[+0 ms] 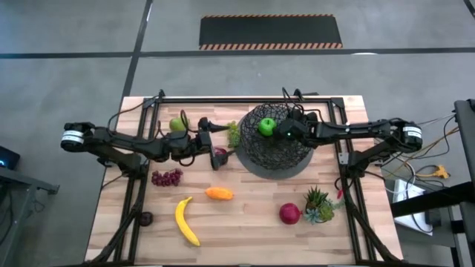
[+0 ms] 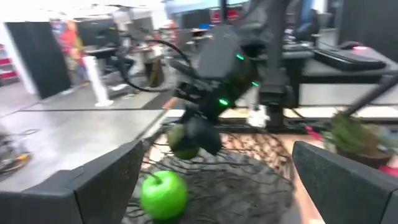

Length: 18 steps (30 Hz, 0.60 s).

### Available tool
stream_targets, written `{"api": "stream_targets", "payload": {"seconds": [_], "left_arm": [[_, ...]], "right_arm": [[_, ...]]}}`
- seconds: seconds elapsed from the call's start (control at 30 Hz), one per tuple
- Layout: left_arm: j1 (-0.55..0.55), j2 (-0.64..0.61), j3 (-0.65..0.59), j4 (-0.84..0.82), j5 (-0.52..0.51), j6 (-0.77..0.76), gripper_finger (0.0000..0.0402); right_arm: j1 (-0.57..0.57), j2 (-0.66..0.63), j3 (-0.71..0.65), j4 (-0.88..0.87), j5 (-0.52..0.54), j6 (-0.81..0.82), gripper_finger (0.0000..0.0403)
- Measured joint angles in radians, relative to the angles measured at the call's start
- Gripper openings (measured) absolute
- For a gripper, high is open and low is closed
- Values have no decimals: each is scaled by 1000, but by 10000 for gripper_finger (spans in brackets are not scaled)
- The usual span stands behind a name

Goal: Build produce basket
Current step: Put the lime into the wire basket, then put the pear into the wire basket

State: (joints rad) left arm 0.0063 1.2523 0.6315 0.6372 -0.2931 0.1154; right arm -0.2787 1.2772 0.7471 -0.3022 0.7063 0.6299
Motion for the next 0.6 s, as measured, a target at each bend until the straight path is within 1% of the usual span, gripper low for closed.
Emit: {"api": "stream_targets", "payload": {"seconds": [0.13, 0.2, 0.3, 0.43, 0.5, 0.6], "left_arm": [[0, -9, 0, -1, -87, 0, 395], [0, -9, 0, -2, -107, -5, 396], [0, 1, 0, 0, -108, -19, 396], [0, 37, 0, -2, -116, -133, 396], [-2, 53, 0, -5, -117, -198, 396], [-17, 67, 0, -18, -107, -294, 396]], "right_arm": [[1, 10, 0, 0, -4, -1, 274], [1, 11, 0, -6, -7, -1, 292], [1, 9, 0, -8, -7, -1, 314], [1, 2, 0, -10, -12, -2, 329], [1, -6, 0, -10, -32, -15, 330], [8, -27, 0, -11, -34, -37, 327]]}}
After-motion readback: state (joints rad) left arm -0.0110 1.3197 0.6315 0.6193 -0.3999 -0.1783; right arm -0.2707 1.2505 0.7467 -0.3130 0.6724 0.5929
